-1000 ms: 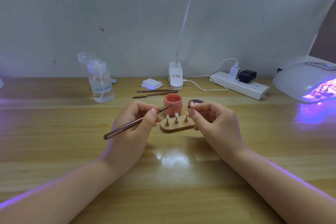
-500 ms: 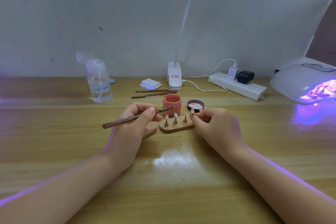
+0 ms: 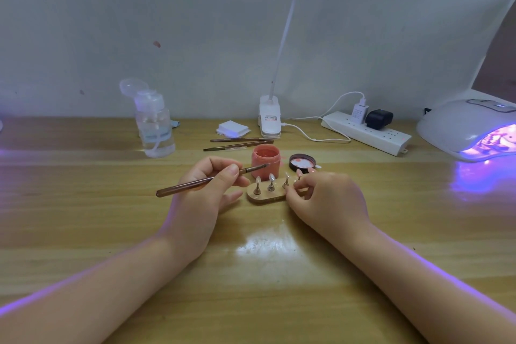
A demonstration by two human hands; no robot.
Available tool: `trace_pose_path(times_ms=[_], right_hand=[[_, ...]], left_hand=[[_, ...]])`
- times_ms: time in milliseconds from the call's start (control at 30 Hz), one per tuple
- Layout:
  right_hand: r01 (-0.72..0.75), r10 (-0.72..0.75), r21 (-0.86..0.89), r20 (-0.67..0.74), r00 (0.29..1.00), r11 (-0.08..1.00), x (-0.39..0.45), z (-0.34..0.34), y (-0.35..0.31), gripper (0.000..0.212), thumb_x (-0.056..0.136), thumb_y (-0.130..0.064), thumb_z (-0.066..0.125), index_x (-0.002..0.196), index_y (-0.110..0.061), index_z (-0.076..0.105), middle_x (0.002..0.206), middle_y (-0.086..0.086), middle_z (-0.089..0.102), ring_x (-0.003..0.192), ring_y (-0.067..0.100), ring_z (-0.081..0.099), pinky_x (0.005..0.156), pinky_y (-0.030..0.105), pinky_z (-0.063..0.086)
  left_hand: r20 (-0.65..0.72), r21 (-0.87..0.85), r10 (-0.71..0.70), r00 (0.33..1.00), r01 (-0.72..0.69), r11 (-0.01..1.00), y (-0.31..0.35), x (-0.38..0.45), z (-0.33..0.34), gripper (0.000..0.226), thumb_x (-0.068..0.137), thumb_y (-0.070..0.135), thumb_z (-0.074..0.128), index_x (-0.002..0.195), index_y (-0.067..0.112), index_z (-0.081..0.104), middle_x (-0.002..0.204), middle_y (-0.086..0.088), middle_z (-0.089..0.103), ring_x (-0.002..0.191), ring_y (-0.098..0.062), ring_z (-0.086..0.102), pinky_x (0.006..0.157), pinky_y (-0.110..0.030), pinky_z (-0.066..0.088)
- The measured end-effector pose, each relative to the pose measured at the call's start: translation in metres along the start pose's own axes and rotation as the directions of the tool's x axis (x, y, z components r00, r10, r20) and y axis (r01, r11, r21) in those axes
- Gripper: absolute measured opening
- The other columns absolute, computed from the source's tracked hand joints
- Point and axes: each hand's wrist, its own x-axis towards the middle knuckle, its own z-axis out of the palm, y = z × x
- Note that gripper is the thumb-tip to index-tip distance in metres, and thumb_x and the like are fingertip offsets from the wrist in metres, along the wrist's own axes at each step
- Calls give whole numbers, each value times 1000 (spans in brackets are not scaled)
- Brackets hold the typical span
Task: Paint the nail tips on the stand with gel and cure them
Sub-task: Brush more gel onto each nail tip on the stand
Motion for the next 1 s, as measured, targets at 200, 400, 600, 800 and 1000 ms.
trace_pose_path(times_ms=[200,400,600,800,1000], right_hand=[[-7,3,48,90,996,999,6,2,1,25,92,-43,56,94,-28,76,92,-2,72,108,19,62,77,35,52],[21,-22,8,93,995,1000,6,2,1,25,93,-43,54,97,-28,75,100,-3,72,101,21,63,75,35,52],[96,-92,-39,84,992,995,4,1,-2,22,95,-40,52,101,-34,72,90,-4,68,87,20,62,63,29,47],[128,-128,54,-18,992,990,1,2,-4,12,89,-35,60,85,-28,70,64,-11,52,70,14,55,55,27,34],[274,-250,201,-135,959,940,-3,2,-6,13,80,-21,69,75,-24,58,67,-12,58,52,0,46,49,25,39]], left_hand=[[-6,31,32,999,-32,999,-1,0,-1,15,96,7,54,88,9,66,81,-4,69,82,-14,68,89,-44,54],[-31,132,91,995,-87,988,-2,1,-1,16,96,6,53,89,9,66,75,-1,72,76,-10,67,74,-31,49],[-35,157,107,994,-101,982,-2,0,-2,15,96,6,55,88,12,67,77,-3,73,73,-9,65,65,-24,48],[-50,217,182,982,-167,962,2,3,2,13,92,5,61,86,14,68,74,0,73,64,-3,60,60,-16,45],[-40,386,274,961,-238,891,23,22,11,17,88,8,66,79,22,71,67,15,69,62,5,62,53,-7,43]])
